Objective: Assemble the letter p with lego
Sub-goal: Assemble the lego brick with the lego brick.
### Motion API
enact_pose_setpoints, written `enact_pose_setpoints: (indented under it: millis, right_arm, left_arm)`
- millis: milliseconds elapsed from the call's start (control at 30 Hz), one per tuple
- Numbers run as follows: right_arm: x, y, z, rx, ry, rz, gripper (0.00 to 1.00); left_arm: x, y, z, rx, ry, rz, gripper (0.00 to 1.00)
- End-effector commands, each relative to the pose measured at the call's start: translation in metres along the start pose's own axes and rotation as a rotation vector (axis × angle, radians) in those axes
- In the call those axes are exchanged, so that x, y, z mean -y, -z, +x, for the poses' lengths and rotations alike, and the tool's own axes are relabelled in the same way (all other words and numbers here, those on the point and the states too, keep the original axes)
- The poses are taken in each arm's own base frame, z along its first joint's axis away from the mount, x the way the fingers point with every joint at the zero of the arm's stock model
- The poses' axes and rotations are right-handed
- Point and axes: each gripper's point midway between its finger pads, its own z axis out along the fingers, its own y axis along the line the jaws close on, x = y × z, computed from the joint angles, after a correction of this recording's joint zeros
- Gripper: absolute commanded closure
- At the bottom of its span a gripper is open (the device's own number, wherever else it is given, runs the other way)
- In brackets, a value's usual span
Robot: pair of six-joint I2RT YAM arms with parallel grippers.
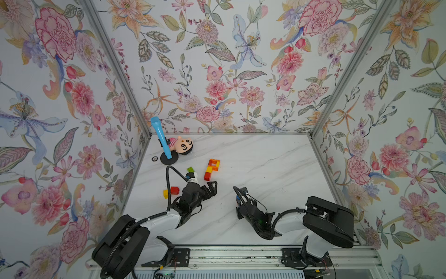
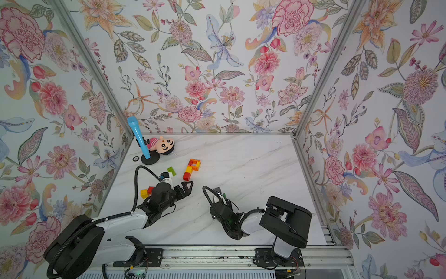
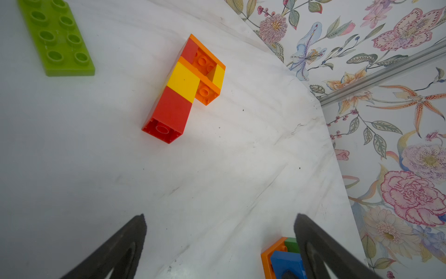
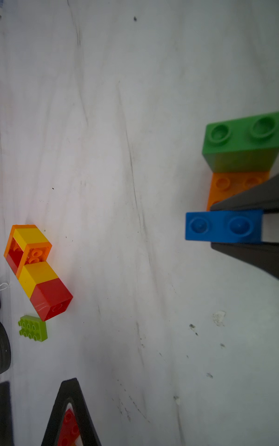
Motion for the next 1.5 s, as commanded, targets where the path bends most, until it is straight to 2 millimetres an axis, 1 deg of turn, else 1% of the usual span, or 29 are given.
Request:
enact_pose_setpoints:
  millis: [0,200,400,533,633,800,1100,1167,1267,1367,1433,1467]
  right_arm:
    - [0.012,0.002,0.016,-0.072,0.033,0.065,1.0]
    - [0.013,0.001,0.015,-0.114,0.012,0.108,1.0]
    - [0.018,0.002,0.02,-0.14,-0.006,0.149,1.0]
    - [0.013,-0.001,0.021,-0.176,-0.034,0.166,1.0]
    - [0.011,-0.003,0.027,-0.21,-0.078,0.198,1.0]
    - [0.018,0.001,0.029,-0.218,-0.073,0.297,1.0]
    - [0.018,-0.005,0.037,-0.249,-0.052,0.333,1.0]
    - [0.013,-0.009,0.035,-0.234,-0.043,0.289,1.0]
    - [-0.004,-0.023,0.028,-0.2,-0.035,0.098,1.0]
    - [-0.006,-0.03,0.016,-0.158,-0.027,0.003,1.0]
    - [-0.004,-0.03,0.004,-0.128,0.021,-0.006,1.0]
    - [-0.007,-0.029,-0.002,-0.115,0.048,-0.029,1.0]
  left_arm:
    - [0.001,0.002,-0.007,0.026,-0.006,0.012,0.01]
    - [-0.001,0.003,-0.008,0.031,-0.002,0.017,0.01]
    - [-0.005,0.004,-0.007,0.033,-0.003,0.012,0.01]
    - [-0.004,0.005,-0.009,0.037,-0.006,0.016,0.01]
    - [-0.005,0.006,-0.01,0.04,-0.007,0.012,0.01]
    - [-0.001,0.003,-0.011,0.033,-0.014,0.022,0.01]
    - [0.001,0.003,-0.013,0.039,-0.014,0.023,0.01]
    - [0.001,0.003,-0.013,0.037,-0.016,0.021,0.01]
    - [0.001,0.004,-0.015,0.038,-0.023,0.014,0.01]
    - [-0.001,0.006,-0.016,0.044,-0.03,0.001,0.01]
    - [-0.002,0.007,-0.017,0.047,-0.035,-0.007,0.01]
    - [-0.002,0.007,-0.017,0.047,-0.037,-0.008,0.01]
